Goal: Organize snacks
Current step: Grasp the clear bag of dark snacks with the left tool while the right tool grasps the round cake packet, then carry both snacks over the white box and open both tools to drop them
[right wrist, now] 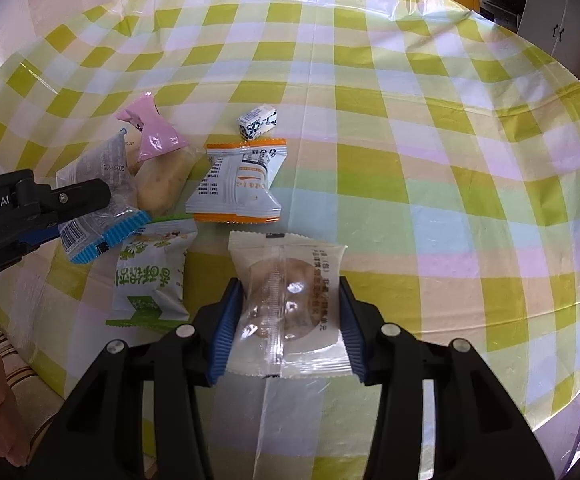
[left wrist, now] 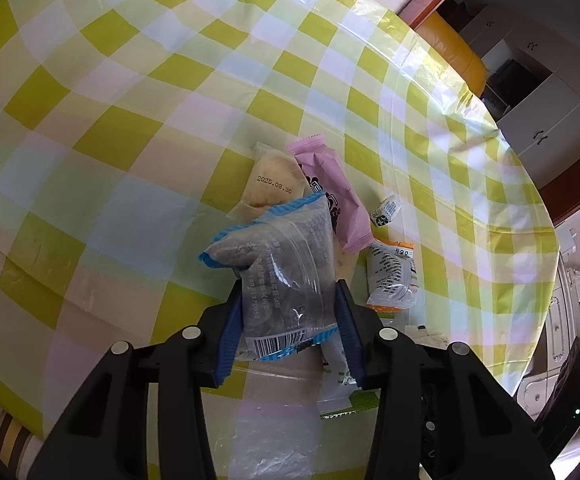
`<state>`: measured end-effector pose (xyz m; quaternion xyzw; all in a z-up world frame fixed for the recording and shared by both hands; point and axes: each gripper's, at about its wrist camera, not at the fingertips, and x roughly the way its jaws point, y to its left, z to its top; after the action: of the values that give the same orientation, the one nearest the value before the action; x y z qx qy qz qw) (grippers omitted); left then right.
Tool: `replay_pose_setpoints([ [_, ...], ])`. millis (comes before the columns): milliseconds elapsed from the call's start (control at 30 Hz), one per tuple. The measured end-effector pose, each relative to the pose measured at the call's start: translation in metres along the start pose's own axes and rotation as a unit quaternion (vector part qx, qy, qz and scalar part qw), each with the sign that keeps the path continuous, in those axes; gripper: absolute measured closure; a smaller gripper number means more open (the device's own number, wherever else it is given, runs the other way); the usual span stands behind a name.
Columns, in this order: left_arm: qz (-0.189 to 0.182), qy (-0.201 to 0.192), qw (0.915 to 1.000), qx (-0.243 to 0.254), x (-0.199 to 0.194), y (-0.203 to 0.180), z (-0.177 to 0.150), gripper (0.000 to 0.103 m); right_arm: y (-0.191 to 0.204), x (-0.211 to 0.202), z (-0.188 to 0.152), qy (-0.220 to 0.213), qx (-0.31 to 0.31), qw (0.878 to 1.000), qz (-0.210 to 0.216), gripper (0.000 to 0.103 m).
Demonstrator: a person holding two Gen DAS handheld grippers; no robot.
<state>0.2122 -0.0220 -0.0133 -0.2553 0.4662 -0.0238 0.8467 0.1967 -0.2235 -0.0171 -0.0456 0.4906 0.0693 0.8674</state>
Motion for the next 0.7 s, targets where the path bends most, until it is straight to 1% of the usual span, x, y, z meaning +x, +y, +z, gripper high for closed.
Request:
replay_pose_setpoints([
  [267,-0.003,-0.005,1.0,-0.004,-0.009,0.007,-0.008,0.062,-0.008,-0.012,-0.005,-0.012,0.02,1.0,-0.005,0.056],
  [367,-0.01,-0.007,0.9999,-0.008,-0.014,0.009,-0.011,0.062,-0.01,-0.018,-0.007,-0.017,0.025,1.0,-0.006,0.056],
  [700,-0.03,-0.024,0.9992,0.013,-0.033,0.005,-0.025,0.062,-0.02,-0.035,-0.017,-0.033,0.04,0.999,-0.004,0.056],
])
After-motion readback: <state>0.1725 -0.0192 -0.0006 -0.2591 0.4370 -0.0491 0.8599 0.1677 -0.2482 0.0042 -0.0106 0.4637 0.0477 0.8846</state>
